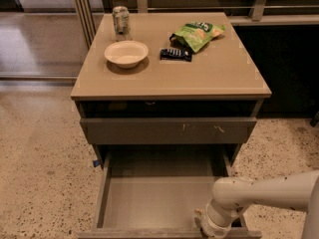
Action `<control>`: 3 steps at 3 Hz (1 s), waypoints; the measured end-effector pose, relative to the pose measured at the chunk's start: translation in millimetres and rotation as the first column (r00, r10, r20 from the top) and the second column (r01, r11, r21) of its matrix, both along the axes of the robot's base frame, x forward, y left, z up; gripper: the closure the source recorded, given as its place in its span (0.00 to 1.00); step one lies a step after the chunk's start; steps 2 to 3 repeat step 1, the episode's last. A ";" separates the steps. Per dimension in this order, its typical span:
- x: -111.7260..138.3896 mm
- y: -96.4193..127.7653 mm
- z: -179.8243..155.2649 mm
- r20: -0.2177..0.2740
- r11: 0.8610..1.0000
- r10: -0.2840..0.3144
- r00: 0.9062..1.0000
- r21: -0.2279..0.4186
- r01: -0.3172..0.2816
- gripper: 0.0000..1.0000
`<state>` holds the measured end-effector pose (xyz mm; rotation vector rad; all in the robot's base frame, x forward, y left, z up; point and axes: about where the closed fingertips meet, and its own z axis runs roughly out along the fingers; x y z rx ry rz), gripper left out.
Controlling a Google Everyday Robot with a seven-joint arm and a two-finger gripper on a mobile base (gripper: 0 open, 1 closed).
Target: Open middle drawer
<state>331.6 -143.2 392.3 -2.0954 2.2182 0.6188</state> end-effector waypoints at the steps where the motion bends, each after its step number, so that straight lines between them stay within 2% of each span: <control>1: 0.0 0.0 0.0 0.000 1.000 0.000 1.000 0.000 0.000 0.00; 3: 0.0 0.0 0.0 0.000 1.000 0.000 1.000 0.000 0.000 0.00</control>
Offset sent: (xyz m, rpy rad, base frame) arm 0.0000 0.0000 0.0000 0.0000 0.0000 0.0000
